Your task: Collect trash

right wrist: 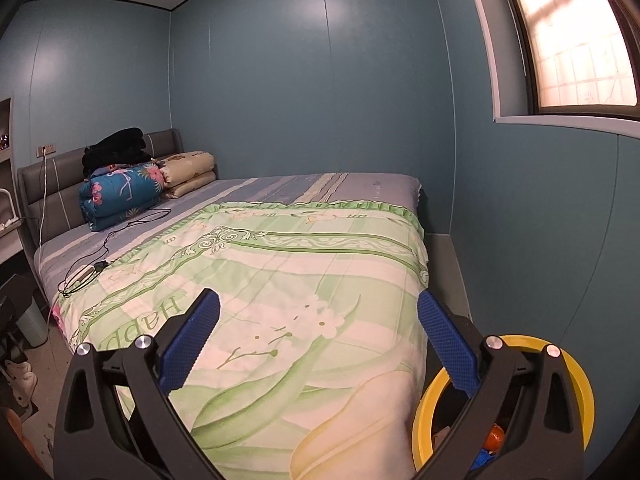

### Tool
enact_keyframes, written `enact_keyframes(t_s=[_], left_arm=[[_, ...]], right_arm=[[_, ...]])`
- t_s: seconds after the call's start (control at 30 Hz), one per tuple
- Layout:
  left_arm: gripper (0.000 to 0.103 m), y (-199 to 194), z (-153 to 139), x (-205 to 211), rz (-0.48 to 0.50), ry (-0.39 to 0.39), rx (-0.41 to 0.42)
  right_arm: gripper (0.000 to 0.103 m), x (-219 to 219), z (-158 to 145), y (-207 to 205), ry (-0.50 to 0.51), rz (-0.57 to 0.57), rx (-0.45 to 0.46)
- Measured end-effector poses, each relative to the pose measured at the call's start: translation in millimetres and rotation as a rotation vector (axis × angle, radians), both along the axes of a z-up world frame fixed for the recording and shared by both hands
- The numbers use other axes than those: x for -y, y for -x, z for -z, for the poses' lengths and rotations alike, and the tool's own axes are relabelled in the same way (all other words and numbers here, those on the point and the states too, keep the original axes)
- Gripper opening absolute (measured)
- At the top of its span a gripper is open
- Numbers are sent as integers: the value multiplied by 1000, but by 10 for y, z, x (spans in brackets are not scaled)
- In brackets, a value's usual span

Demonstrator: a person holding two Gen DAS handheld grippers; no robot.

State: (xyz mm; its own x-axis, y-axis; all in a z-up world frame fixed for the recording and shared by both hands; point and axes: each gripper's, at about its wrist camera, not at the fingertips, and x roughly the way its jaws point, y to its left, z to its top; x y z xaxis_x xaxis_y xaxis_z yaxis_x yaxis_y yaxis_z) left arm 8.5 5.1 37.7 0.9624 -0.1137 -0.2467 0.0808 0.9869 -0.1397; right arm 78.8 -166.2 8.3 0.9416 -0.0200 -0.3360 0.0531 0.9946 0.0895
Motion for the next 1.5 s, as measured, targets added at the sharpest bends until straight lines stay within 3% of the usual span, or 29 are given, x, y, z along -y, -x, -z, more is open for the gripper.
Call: enact_keyframes(t_s=[1.5], left_arm=[[95, -92, 102, 30, 31, 7, -33]], right_arm=[[95, 13, 127, -26, -5, 16, -40]])
